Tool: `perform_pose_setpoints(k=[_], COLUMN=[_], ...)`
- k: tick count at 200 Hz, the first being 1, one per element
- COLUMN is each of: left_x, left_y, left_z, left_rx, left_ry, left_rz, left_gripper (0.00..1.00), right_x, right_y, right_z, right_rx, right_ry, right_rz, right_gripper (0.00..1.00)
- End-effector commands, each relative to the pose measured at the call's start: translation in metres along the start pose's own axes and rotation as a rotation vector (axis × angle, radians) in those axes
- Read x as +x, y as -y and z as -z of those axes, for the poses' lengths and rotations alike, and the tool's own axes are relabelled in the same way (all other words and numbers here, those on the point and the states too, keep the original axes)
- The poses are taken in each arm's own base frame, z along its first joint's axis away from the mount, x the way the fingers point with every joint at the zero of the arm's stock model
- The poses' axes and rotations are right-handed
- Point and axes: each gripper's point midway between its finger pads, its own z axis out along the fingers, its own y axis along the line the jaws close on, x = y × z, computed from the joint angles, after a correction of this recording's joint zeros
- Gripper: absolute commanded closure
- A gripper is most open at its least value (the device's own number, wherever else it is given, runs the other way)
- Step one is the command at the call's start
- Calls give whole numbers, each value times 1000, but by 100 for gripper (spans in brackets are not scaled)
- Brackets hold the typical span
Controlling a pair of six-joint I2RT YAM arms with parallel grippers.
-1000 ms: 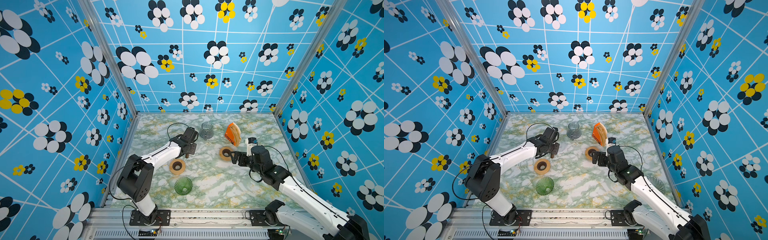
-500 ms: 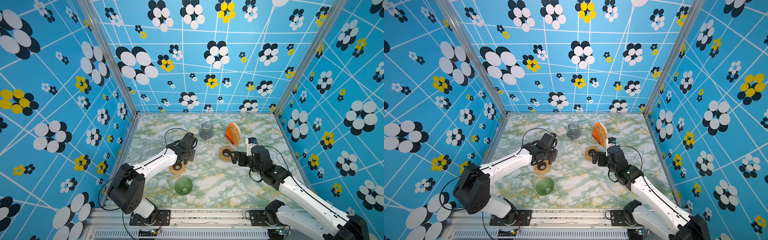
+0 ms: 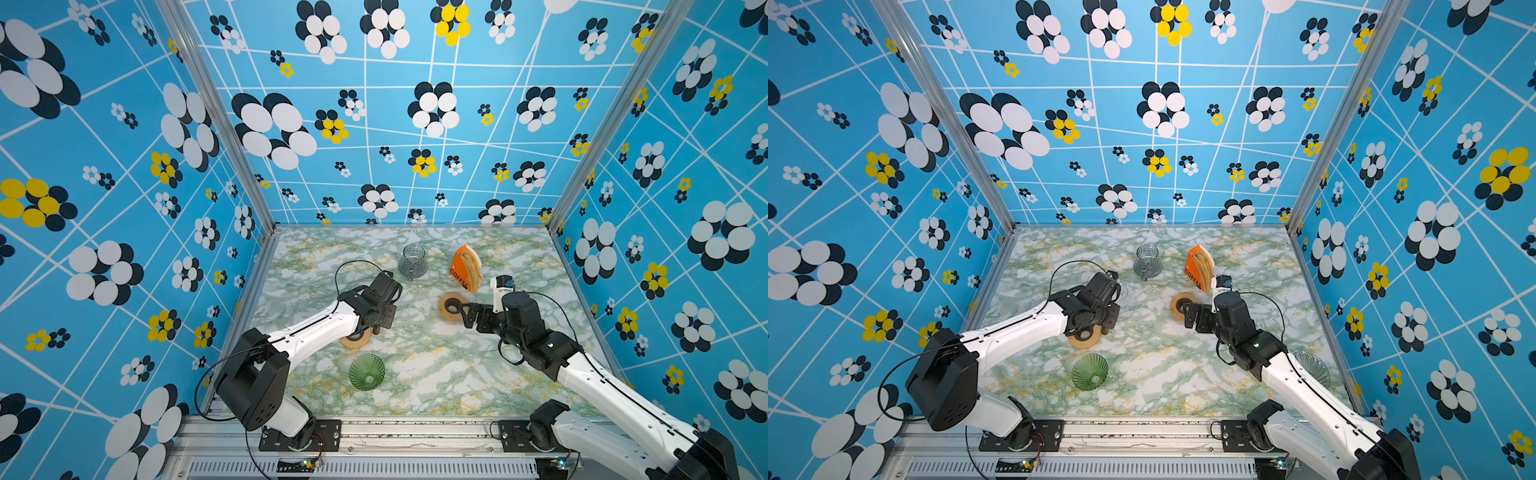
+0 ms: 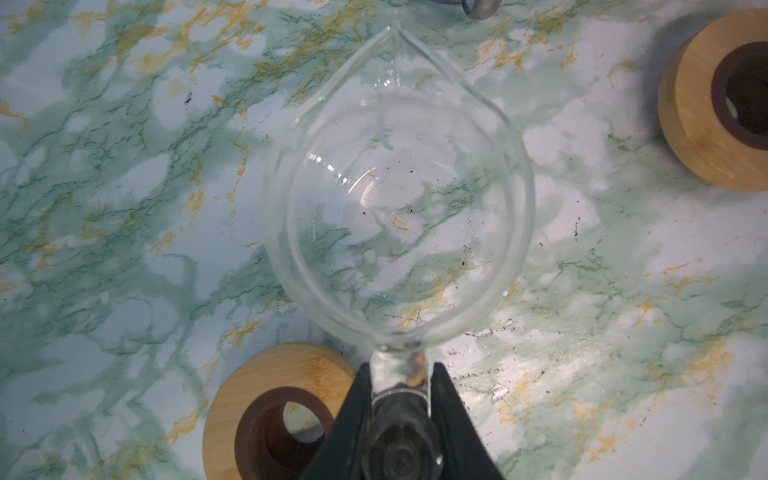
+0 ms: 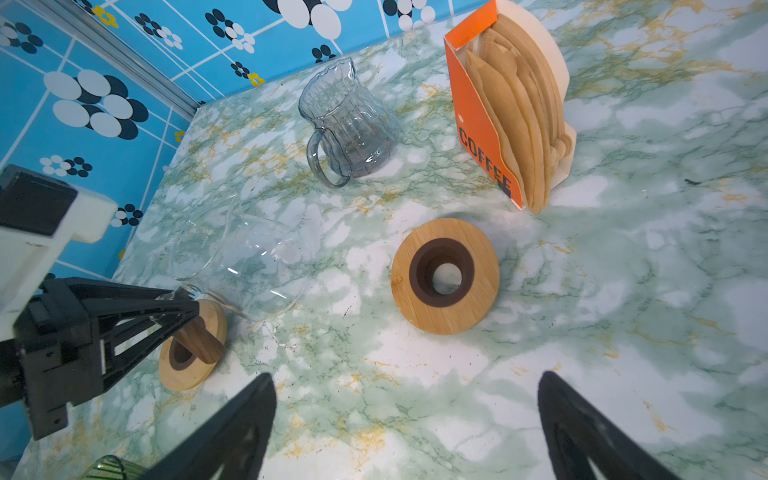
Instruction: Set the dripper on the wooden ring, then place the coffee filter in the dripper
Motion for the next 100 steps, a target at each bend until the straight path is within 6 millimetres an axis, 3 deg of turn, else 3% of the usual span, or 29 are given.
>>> perform_pose_setpoints(k=[1,100], left_x=[0,1], left_y=[-3,-3], left_z=[8,8], left_rx=[-22,-38], left_ry=[14,18], left_rz=[13,9], left_gripper=[79,76], right_x=[3,4], right_y=[-4,-1], right_z=[1,2], right_rx=[-20,-12], right_ry=[-5,-3], right_rz=[-3,-4], right_gripper=[1,1])
